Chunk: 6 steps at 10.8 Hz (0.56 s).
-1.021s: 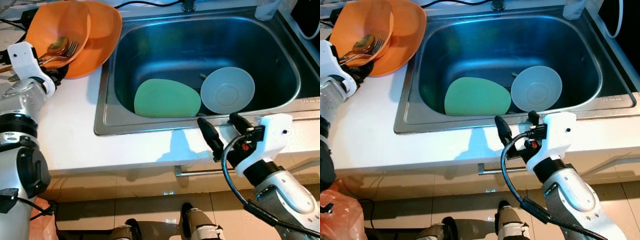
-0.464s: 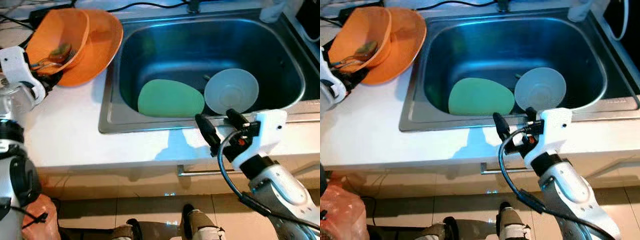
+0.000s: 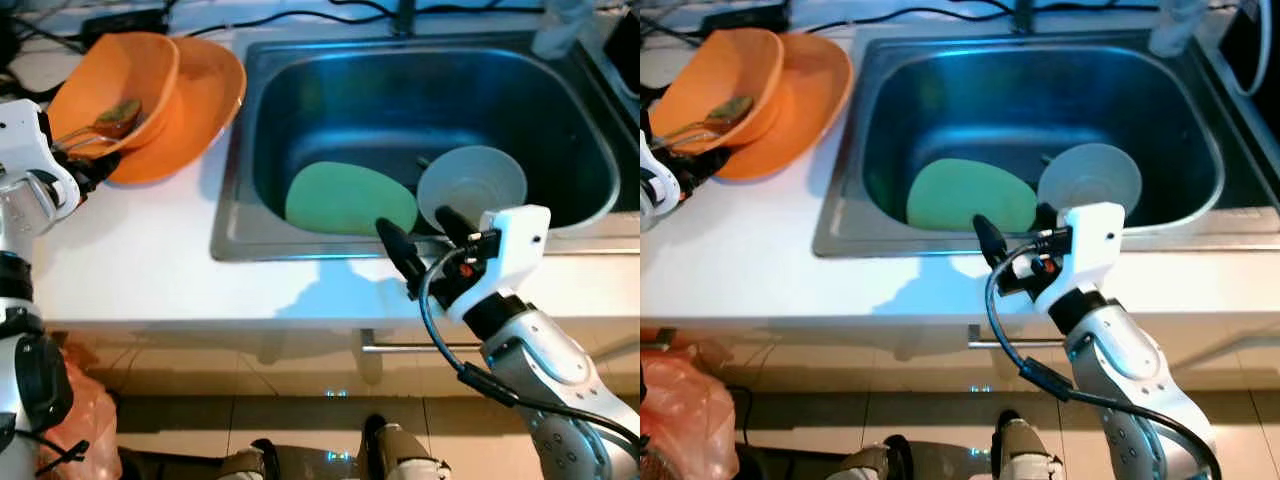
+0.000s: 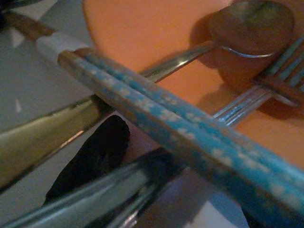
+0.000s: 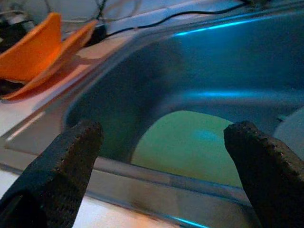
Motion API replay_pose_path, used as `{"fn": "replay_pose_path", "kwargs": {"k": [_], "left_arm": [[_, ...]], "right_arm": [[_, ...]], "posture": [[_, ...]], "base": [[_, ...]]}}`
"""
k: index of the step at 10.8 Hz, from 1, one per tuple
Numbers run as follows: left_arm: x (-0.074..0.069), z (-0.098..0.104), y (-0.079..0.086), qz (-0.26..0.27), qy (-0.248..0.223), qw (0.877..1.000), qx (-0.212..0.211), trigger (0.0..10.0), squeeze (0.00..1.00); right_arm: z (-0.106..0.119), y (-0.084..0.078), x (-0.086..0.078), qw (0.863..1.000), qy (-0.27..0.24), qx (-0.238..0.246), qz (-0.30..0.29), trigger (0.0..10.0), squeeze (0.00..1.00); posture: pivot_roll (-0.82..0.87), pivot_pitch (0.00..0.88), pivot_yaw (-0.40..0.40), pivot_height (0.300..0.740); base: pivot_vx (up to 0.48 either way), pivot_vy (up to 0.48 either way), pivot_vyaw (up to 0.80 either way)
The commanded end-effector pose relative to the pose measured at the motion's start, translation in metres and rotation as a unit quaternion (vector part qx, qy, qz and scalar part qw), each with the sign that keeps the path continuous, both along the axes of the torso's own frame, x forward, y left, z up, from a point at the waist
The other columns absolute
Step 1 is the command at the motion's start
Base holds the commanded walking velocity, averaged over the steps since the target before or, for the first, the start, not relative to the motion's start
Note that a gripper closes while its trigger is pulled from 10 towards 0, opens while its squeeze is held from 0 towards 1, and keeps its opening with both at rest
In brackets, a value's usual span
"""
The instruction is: Kitchen organization
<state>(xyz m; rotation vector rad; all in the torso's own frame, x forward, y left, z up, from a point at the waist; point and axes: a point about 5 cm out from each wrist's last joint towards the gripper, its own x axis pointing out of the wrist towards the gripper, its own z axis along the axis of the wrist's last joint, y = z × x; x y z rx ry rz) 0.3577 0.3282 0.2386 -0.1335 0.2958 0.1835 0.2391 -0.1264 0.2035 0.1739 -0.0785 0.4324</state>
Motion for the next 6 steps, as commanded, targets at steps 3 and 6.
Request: {"fn": "replay_pose_path", "kwargs": {"k": [3, 6], "left_arm": [[-0.016, -0.01, 0.011, 0.009, 0.049, 0.999, 0.0, 10.0, 0.0], [-0.021, 0.001, 0.009, 0.001, 0.042, 0.999, 0.009, 10.0, 0.0]], "right_arm": [[0.0, 0.005, 0.008, 1.0, -0.012, 0.002, 0.014, 10.0, 0.0], [-0.001, 0.009, 0.015, 1.0, -0.02, 0.006, 0.022, 10.0, 0.0]], "posture": [[-0.05, 0.175, 0.041, 0.74], [-0.02, 0.163, 0.041, 0.74]], "base": [[0.0, 0.0, 0.0], [0.0, 0.0, 0.0]]}}
